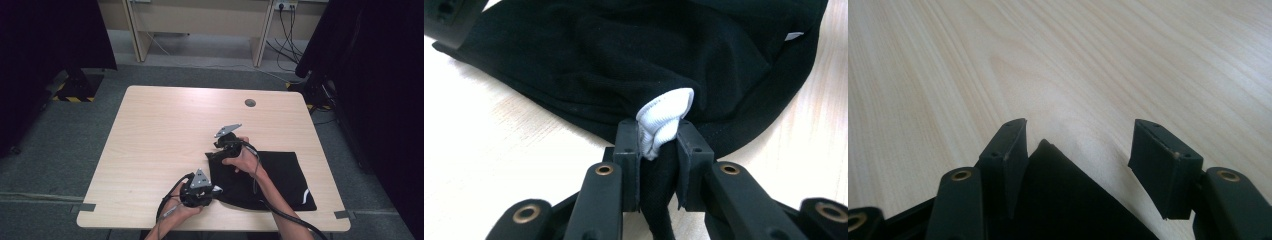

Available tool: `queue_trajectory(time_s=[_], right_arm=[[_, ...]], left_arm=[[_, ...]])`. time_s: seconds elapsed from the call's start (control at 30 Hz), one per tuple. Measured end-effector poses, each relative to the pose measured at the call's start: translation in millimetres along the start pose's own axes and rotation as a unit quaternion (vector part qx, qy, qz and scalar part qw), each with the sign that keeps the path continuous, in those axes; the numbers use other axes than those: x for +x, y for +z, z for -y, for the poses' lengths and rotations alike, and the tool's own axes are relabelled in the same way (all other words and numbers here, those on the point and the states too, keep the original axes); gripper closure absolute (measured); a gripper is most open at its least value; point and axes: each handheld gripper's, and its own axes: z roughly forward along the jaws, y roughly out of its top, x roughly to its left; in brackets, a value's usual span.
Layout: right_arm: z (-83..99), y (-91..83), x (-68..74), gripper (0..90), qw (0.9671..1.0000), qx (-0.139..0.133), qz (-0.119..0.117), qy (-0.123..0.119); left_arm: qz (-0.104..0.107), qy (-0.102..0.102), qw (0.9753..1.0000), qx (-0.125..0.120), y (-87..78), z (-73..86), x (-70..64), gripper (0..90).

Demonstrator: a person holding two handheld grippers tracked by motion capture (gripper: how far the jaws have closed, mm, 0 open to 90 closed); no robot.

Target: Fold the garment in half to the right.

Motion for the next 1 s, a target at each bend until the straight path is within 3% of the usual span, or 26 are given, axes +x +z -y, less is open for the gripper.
queue_trajectory(time_s=[0.13, 0.23, 0.37, 0.53, 0.7, 0.73, 1.0], right_arm=[[-0.2, 8.8, 1.8, 49.0, 0.9998, 0.014, -0.002, -0.011], [-0.8, 5.9, 3.2, 69.7, 0.9995, 0.023, -0.019, -0.004], [0.4, 4.2, 4.4, 80.8, 0.9993, 0.026, -0.025, -0.006], [-4.5, -6.5, 5.4, 84.9, 0.9996, 0.002, -0.028, -0.003], [-11.9, -27.9, 5.8, 85.5, 0.9989, -0.032, -0.034, 0.001], [-13.6, -32.0, 5.8, 85.5, 0.9986, -0.038, -0.036, 0.003], [-23.9, -60.2, -1.0, 85.7, 0.9954, -0.083, -0.047, 0.009]], left_arm=[[-0.002, 0.002, 1.0, 0.002, 0.1, 0.2, -1.7, 74.5], [-0.008, 0.006, 0.9999, 0.002, -0.1, 0.1, -2.5, 74.8], [-0.012, 0.009, 0.9999, -0.001, 0.0, -0.4, -2.4, 75.2], [-0.023, 0.018, 0.9994, -0.016, -3.7, -2.0, -1.7, 76.6], [-0.016, 0.016, 0.9993, -0.03, -16.8, -10.1, -0.5, 77.0], [-0.025, 0.021, 0.9989, -0.035, -21.0, -12.8, 0.6, 77.0], [-0.003, 0.024, 0.9983, -0.053, -46.0, -37.0, 0.6, 77.1]])
